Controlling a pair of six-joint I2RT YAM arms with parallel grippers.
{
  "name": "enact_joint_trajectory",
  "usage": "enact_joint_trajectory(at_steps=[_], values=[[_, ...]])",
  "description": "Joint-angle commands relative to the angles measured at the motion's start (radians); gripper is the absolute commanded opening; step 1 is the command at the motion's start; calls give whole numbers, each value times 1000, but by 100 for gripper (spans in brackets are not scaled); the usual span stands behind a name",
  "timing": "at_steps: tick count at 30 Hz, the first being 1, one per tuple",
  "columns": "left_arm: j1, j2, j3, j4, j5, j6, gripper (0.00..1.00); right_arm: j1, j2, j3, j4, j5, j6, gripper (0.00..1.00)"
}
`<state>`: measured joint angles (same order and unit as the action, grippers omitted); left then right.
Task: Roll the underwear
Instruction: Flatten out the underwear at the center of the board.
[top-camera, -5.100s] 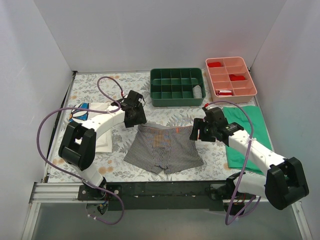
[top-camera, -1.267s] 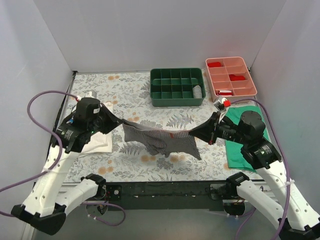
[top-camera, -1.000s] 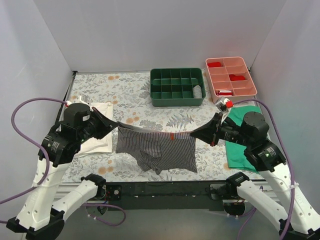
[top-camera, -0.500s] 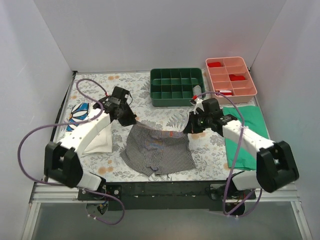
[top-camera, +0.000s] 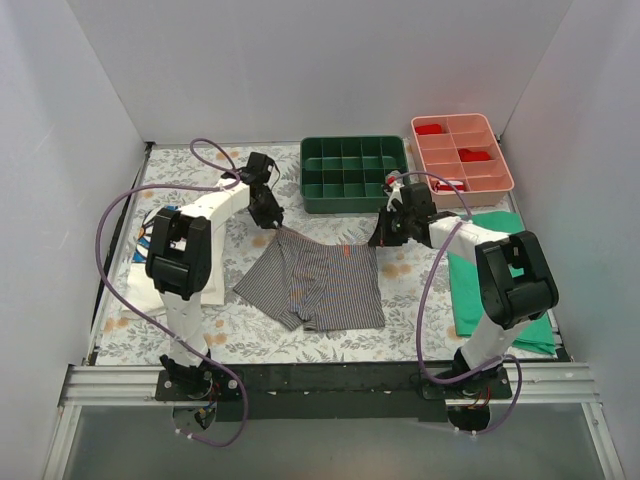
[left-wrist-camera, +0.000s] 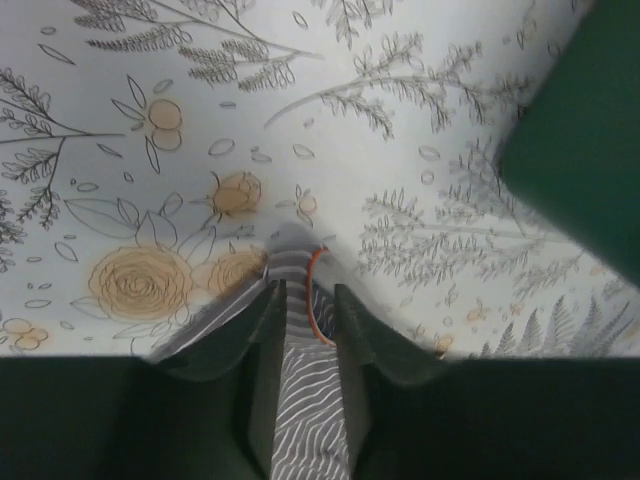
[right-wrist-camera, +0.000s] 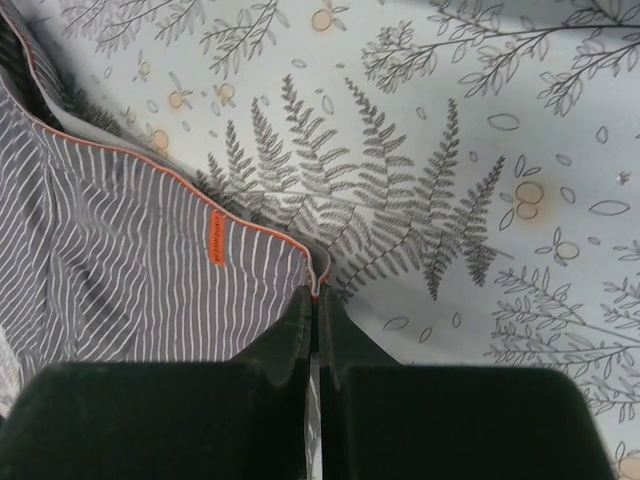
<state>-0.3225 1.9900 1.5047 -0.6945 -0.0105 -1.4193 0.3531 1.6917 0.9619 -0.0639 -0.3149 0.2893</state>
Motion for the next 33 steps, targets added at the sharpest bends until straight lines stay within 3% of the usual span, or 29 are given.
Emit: enact_joint_trajectory(at_steps=[1,2,3,6,7,8,9,10,14,17,18,20,21,23,27,33], values=[[23,26,74,-2,-19,33,34,-11,31,58,35,107,20,8],[26,33,77,6,-19,40,57,-17,34,58,38,126,28,11],[28,35,87,10,-19,48,72,-17,34,58,32,167,45,22],[33,21,118,-5,-23,68,97,-20,14,37,45,223,63,28],[33,7,123,-7,-29,74,98,-22,-15,29,50,252,63,39],[33,-8,120,-7,-29,79,98,-22,-32,12,50,272,67,40],[33,-48,103,-8,-34,88,98,-22,-50,5,52,301,70,55],[33,-69,86,-5,-34,89,98,-22,-90,-5,52,309,71,65],[31,-193,-70,35,26,102,98,-20,-179,-18,22,326,67,67],[31,-304,-230,64,69,92,98,-13,-233,-67,91,160,83,53],[30,-333,-273,99,102,88,97,-8,-231,-58,84,101,86,39],[28,-422,-407,142,128,59,88,24,-204,-45,66,71,83,23],[26,-447,-452,185,144,50,83,36,-190,-40,65,53,83,10],[22,-482,-532,217,179,19,64,72,-147,-17,65,40,85,3],[-1,-481,-589,237,167,3,38,112,-72,31,30,37,97,1],[-4,-471,-636,242,110,0,25,138,9,49,47,69,119,1]])
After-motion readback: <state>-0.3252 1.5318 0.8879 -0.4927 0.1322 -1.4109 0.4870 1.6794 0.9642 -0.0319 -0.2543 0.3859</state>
